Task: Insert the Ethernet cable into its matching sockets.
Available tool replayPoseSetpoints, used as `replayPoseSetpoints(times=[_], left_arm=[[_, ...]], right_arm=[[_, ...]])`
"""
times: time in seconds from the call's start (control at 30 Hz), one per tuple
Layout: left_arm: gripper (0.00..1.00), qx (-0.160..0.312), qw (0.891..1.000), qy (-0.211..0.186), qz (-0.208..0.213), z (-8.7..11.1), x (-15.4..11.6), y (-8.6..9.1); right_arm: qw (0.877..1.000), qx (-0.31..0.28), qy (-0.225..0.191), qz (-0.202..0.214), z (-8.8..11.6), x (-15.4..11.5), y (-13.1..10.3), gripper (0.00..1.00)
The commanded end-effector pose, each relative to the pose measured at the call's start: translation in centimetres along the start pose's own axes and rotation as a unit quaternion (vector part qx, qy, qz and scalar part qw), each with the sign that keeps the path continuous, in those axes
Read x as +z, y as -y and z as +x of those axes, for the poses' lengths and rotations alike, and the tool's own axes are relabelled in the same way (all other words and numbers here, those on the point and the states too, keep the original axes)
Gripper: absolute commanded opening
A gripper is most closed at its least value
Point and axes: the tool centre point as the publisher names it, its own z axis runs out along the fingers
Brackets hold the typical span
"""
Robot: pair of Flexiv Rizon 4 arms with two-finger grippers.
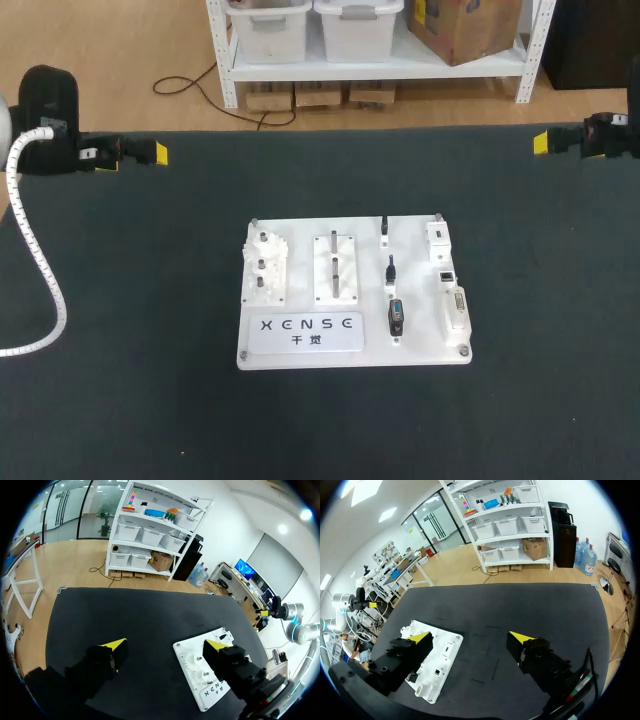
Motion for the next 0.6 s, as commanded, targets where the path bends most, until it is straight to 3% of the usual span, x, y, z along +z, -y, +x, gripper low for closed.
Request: replayPoseSetpoints(times=[0.03,0.5,0.6], left_arm=[[1.0,-0.001,1.0,-0.003,-0.004,-0.1,0.0,0.2],[1.0,-0.001,1.0,-0.003,-0.004,-0.1,0.0,0.2],[1.0,0.09,0.994,0.014,0.06,-0.7,0.5,1.5]], right_arm=[[1.0,0.0,0.0,0.001,0.0,0.0,0.0,1.0],[1.0,0.0,0.0,0.001,0.0,0.0,0.0,1.0],[1.0,0.0,0.0,0.001,0.0,0.0,0.0,1.0]])
